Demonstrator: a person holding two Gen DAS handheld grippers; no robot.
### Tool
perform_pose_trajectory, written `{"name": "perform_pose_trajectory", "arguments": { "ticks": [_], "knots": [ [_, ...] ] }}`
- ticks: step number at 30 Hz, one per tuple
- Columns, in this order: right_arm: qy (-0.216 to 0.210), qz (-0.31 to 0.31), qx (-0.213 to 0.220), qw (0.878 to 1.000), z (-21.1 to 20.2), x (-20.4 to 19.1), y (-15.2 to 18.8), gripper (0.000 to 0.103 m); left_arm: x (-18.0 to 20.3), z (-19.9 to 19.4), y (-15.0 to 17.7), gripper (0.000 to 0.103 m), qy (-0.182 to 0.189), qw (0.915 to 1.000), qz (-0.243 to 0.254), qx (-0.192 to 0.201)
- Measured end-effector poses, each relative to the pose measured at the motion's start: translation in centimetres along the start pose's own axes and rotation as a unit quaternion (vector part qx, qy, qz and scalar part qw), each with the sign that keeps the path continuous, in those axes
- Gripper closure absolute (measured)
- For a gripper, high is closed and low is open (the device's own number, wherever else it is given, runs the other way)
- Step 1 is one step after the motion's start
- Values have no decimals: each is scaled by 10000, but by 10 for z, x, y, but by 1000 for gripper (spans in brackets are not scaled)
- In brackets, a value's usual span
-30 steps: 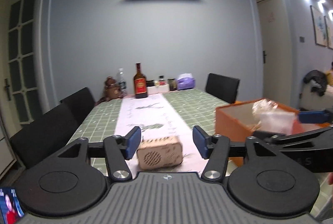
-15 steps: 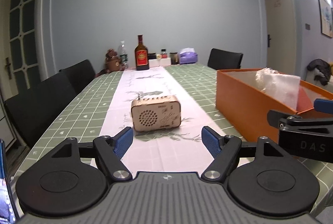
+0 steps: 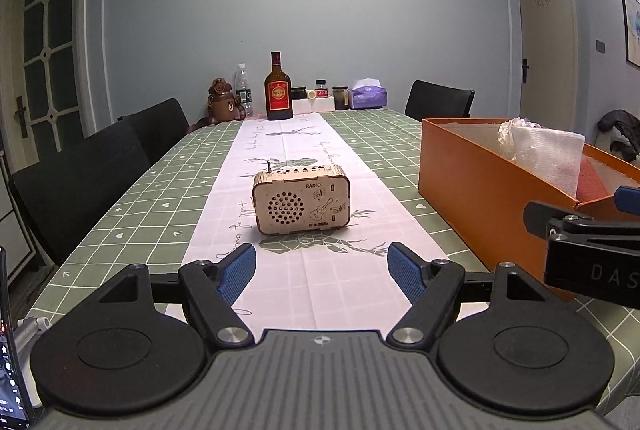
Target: Organize soft objects
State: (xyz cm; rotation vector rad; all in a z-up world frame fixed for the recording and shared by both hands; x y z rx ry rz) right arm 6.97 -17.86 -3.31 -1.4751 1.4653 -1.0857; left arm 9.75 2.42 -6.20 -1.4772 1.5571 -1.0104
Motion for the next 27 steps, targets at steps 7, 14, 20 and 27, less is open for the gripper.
{"name": "perform_pose_trajectory", "arguments": {
  "ticks": [7,14,20,27],
  "knots": [
    [-82,-33,20,10000,-1,-4,0,8,-1,1,-1,15,-33,10000,-9,-1],
    [-87,-25,96,9999,-5,-7,-2,8,-2,0,-1,15,-50,10000,-27,-19],
    [-108,-37,106,9999,-9,-9,-2,8,-1,-1,-3,15,-28,10000,-14,-8],
    [-118,-54,74,9999,-9,-9,-3,7,-2,-2,-4,15,-42,10000,-60,-19]
  ]
}}
Point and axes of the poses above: each gripper's, at about its wrist camera, not at the fingertips, and z roughly the way its jaws point, x to its right, y to its underside, the point moved 7 cm from there along z, roughly the way its jaws point, and after that the axes turned 3 degrees about -z, right-handed, at the moved point
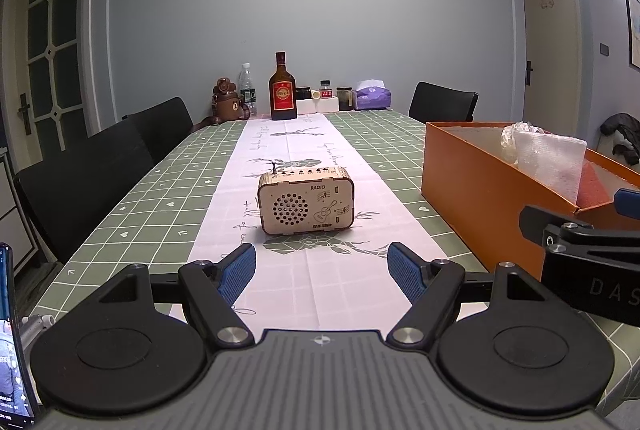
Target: Organize soft objects
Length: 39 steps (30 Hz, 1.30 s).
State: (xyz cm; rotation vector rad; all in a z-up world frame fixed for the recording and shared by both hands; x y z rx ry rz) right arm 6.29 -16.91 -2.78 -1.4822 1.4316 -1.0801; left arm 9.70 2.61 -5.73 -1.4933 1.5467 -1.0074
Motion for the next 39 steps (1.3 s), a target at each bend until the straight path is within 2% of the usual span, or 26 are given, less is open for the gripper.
{"name": "perform_pose_trajectory", "arguments": {
  "ticks": [27,39],
  "knots": [
    [-56,128,-313,9994,10,-6,10,7,-5,0,2,15,-68,9997,-173,-145],
    [-40,68,-329,9994,9,-10,12,7,-8,-3,1,15,-95,9997,-198,-79]
  ]
}}
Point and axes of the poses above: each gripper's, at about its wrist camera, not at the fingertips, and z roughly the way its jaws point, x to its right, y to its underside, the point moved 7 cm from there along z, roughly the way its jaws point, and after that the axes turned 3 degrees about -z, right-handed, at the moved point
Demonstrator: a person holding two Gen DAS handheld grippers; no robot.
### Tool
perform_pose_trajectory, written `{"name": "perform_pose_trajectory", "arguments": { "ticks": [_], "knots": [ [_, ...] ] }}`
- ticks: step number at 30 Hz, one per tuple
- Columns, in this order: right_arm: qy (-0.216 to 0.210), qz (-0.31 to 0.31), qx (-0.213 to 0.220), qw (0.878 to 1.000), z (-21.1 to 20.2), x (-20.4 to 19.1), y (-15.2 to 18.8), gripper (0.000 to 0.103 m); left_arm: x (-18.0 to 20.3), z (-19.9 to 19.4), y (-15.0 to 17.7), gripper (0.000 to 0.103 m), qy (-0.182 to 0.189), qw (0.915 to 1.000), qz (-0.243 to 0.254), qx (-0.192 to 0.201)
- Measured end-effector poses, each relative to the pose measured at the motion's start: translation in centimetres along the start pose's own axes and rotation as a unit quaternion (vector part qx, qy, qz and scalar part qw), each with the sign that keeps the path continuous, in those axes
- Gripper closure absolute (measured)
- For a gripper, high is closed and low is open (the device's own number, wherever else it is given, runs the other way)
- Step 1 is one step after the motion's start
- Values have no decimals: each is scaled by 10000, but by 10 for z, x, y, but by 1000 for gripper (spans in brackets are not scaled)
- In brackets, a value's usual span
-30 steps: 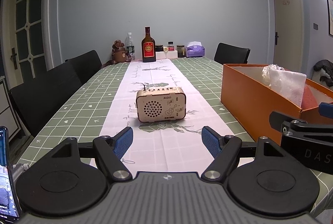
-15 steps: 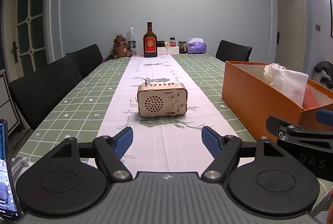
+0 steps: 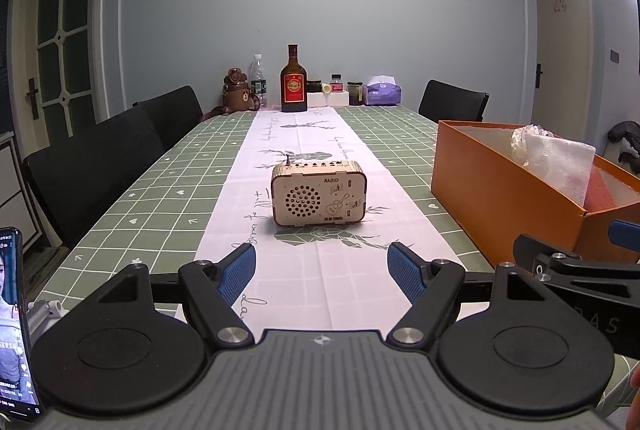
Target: Organize soft objects
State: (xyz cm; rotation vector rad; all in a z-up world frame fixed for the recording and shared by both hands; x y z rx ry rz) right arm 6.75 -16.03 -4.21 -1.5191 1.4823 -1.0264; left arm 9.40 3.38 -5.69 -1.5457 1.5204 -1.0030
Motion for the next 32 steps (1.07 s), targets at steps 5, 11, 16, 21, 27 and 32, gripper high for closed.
{"name": "perform_pose_trajectory", "arguments": {
  "ticks": [5,11,16,21,27,32],
  "knots": [
    [-16,-74,-12,10000,-1,-2,1,7,-1,-1,1,15,8,10000,-8,5],
    [-34,-105,-58,9999,-1,-5,4,7,-2,-2,4,15,-8,10000,-34,-23],
    [-40,-134,-66,9999,0,-7,4,7,-3,-2,4,15,-4,10000,-25,-30],
    [-14,-118,-51,9999,0,-7,4,7,-2,-1,4,15,0,10000,21,-32],
    [-17,-117,-70,9999,0,-7,5,7,-2,-1,5,15,3,10000,23,-25],
    [-24,-114,-86,9999,1,-8,6,7,-2,-1,5,15,2,10000,23,-30]
  ]
}}
Point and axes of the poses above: each gripper's, at about its wrist camera, not at the fingertips, and z roughly the way its jaws point, x to its right, y to its underside, the point moved 7 cm from there along z, roughly the way its jaws point, and after that the axes turned 3 degrees about -z, right-handed, at the moved point
